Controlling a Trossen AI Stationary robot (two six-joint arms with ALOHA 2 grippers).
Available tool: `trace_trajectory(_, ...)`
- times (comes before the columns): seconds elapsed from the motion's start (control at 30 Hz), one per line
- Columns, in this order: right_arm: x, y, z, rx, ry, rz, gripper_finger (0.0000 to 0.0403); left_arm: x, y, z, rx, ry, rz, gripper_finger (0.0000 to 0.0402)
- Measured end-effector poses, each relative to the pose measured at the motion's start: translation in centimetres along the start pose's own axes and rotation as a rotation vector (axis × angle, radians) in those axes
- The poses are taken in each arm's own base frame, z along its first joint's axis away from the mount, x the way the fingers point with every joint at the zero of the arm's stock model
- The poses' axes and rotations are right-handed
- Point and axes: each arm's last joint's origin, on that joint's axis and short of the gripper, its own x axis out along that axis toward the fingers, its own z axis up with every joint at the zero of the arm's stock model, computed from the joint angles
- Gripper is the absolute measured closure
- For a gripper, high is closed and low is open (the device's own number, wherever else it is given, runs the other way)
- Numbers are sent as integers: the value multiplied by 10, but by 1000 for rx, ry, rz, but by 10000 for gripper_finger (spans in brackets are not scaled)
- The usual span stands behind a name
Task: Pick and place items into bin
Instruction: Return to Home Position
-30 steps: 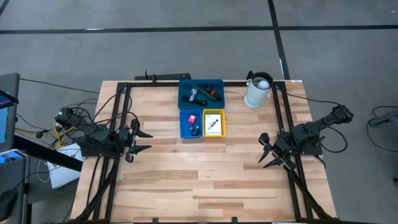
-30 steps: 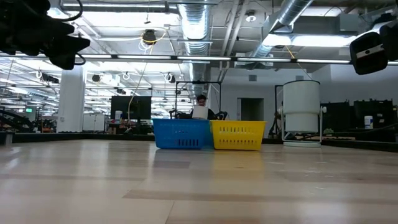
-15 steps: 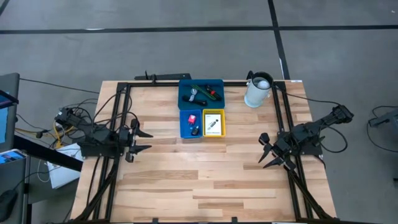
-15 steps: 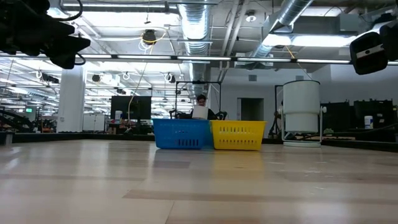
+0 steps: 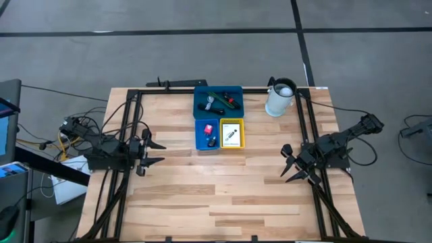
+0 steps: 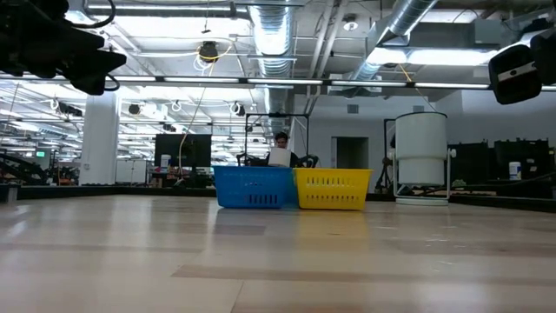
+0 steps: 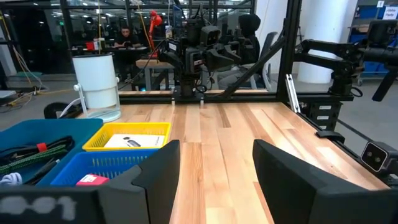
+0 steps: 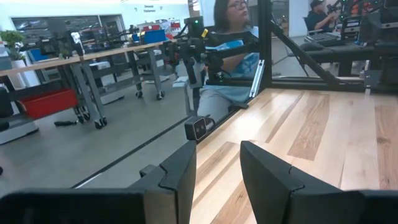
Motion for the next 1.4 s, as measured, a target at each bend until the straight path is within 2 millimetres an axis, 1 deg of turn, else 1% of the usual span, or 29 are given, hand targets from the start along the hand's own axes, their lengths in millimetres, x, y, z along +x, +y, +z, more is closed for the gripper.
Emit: trace_trajectory(1.4,0,0,0,0,0,0,285,0,0,0,17,1,0,210)
